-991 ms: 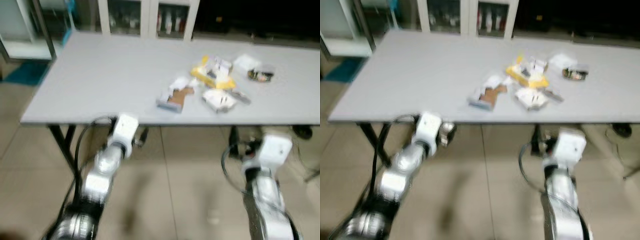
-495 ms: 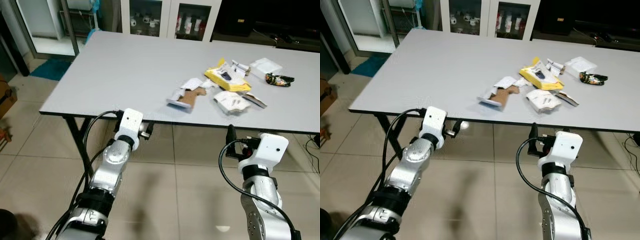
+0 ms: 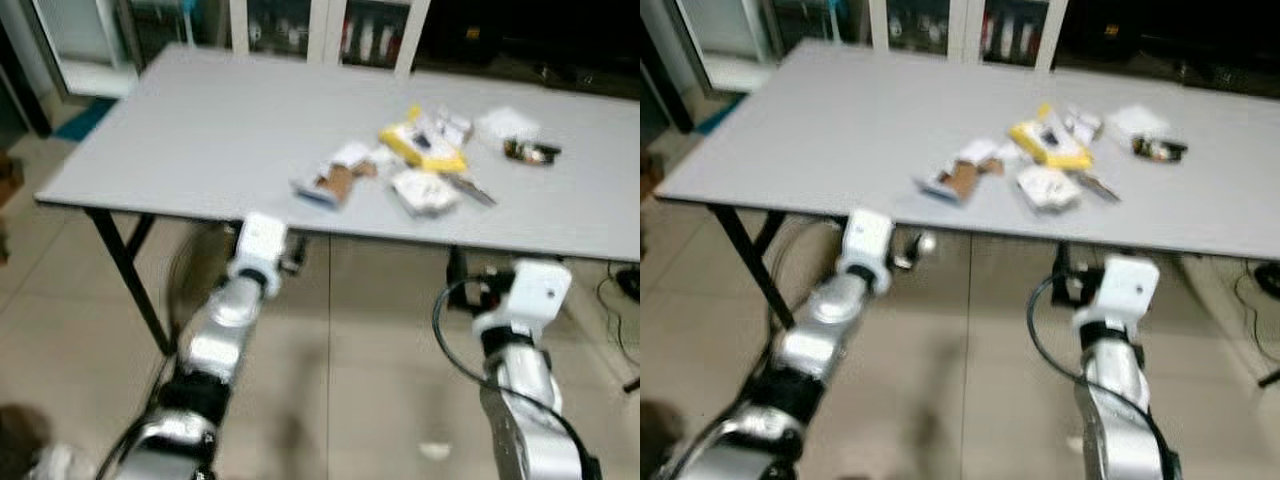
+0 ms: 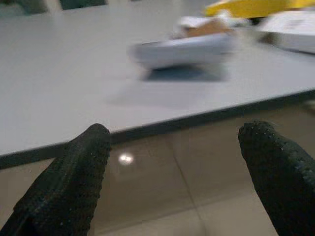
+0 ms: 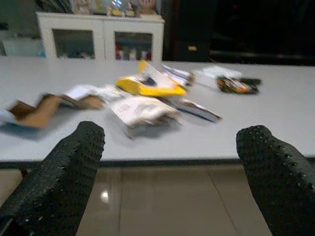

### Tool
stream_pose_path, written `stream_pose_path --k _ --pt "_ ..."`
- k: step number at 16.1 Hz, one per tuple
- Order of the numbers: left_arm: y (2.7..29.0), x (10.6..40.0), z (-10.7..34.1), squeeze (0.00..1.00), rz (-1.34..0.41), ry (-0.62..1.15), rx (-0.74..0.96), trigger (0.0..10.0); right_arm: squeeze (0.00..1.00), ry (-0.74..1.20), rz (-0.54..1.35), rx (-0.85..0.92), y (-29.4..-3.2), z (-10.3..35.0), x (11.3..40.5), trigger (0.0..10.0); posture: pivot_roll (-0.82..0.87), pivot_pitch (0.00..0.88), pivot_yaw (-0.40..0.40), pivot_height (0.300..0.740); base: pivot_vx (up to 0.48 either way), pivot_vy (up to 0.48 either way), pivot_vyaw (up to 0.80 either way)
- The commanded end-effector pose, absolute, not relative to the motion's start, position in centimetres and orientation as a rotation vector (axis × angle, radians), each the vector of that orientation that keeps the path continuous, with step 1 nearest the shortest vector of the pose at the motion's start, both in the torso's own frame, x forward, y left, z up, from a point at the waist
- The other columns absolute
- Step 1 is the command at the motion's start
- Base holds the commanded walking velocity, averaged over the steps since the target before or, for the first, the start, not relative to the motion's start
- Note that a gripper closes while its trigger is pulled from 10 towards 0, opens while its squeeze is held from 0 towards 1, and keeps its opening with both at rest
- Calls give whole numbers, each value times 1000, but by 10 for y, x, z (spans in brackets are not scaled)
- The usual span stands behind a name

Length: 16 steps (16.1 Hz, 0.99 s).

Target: Picking trash to rubbish bin

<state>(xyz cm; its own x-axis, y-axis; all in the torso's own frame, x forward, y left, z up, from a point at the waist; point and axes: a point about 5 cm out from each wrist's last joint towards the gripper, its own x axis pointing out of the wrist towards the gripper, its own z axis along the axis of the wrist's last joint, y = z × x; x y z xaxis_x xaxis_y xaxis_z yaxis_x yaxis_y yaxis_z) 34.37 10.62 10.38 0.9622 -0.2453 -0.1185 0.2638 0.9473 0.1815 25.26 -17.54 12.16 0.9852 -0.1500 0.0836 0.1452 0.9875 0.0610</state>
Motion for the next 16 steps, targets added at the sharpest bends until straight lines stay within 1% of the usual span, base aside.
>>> stream_pose_path --k 1,16 --pt "106 346 108 0 -258 81 203 10000 0 -81 -157 51 -178 121 251 10000 196 52 -61 740 0 -480 0" --pt "107 348 105 0 -247 99 203 10000 0 -71 -135 49 -177 121 252 10000 196 52 -63 740 0 -480 0"
